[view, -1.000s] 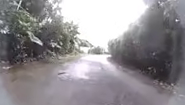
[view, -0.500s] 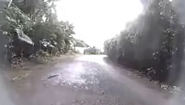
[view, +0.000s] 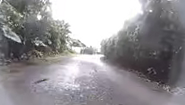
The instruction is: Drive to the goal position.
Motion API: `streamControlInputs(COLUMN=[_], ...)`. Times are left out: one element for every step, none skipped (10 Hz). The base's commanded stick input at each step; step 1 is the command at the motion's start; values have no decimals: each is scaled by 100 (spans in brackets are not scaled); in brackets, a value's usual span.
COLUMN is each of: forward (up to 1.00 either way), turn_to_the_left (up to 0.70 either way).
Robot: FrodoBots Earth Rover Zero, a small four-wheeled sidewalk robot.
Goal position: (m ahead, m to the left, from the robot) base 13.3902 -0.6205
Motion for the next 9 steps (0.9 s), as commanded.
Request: streamControlInputs(forward=[70,70,70,70,70,70,70,70,70], turn_to_the_left=[0,0,0,0,0,0,0,0,0])
